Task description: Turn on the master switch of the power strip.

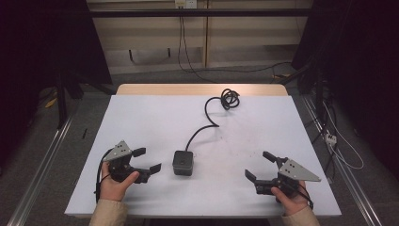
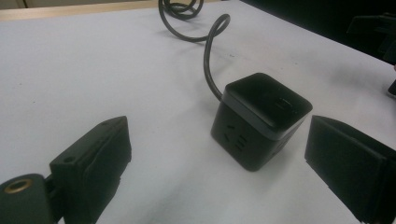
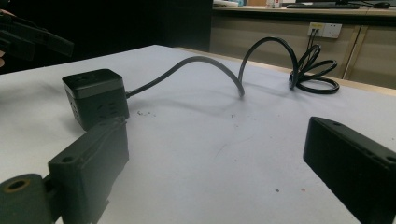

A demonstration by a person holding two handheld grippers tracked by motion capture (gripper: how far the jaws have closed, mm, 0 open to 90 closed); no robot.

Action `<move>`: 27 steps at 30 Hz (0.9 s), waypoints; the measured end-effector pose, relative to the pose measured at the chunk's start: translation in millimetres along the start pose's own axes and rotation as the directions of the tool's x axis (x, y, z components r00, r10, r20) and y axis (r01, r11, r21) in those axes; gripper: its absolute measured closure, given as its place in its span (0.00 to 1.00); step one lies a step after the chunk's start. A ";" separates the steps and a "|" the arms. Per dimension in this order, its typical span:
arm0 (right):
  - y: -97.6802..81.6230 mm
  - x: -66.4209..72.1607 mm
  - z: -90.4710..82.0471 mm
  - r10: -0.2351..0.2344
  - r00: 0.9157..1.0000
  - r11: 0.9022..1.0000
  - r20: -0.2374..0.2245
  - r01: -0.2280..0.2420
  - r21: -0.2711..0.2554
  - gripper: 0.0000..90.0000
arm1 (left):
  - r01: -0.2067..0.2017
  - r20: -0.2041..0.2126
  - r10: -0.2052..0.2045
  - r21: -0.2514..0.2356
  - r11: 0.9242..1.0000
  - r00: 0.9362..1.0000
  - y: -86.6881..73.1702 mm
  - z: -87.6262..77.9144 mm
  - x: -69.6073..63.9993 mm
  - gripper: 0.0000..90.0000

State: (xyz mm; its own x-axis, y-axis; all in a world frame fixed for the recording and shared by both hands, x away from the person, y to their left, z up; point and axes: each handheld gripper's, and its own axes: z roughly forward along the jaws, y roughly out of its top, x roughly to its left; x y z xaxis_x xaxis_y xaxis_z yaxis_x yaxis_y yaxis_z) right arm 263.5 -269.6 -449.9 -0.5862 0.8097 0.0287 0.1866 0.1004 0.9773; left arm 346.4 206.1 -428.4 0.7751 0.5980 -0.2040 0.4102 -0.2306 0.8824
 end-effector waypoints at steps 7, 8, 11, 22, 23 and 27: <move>0.1 0.1 -0.2 -0.001 1.000 1.000 0.000 0.001 0.000 0.07 | 0.010 -0.010 -0.010 -0.002 1.000 1.000 -3.1 -3.5 4.8 0.08; 0.2 0.0 -0.2 -0.001 1.000 1.000 0.000 0.001 0.000 0.07 | 0.011 -0.014 -0.011 0.001 1.000 1.000 -3.6 -4.4 5.8 0.08; 0.1 0.0 -0.2 0.000 1.000 1.000 0.000 0.000 0.000 0.07 | 0.014 -0.014 -0.014 -0.007 1.000 1.000 -4.7 -6.5 8.1 0.08; 0.2 -0.1 -0.1 0.001 1.000 1.000 0.001 -0.001 -0.001 0.07 | 0.018 -0.017 -0.018 -0.011 1.000 1.000 -7.8 -10.4 12.1 0.08; 0.1 -0.1 -0.1 0.001 1.000 1.000 0.001 -0.001 -0.001 0.07 | 0.019 -0.015 -0.019 -0.011 1.000 1.000 -8.0 -10.7 12.2 0.08; 0.2 -0.2 -0.1 0.001 1.000 1.000 0.001 -0.001 -0.001 0.07 | 0.020 -0.015 -0.020 -0.010 1.000 1.000 -9.1 -11.9 13.9 0.08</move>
State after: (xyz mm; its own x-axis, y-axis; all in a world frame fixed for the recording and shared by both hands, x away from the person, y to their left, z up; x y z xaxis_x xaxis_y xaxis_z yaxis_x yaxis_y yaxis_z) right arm 263.6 -269.8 -449.7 -0.5853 0.8103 0.0300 0.1869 0.0988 0.9774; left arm 347.7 225.7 -434.2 0.7593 0.6141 -0.2156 0.4209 -0.2107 0.8823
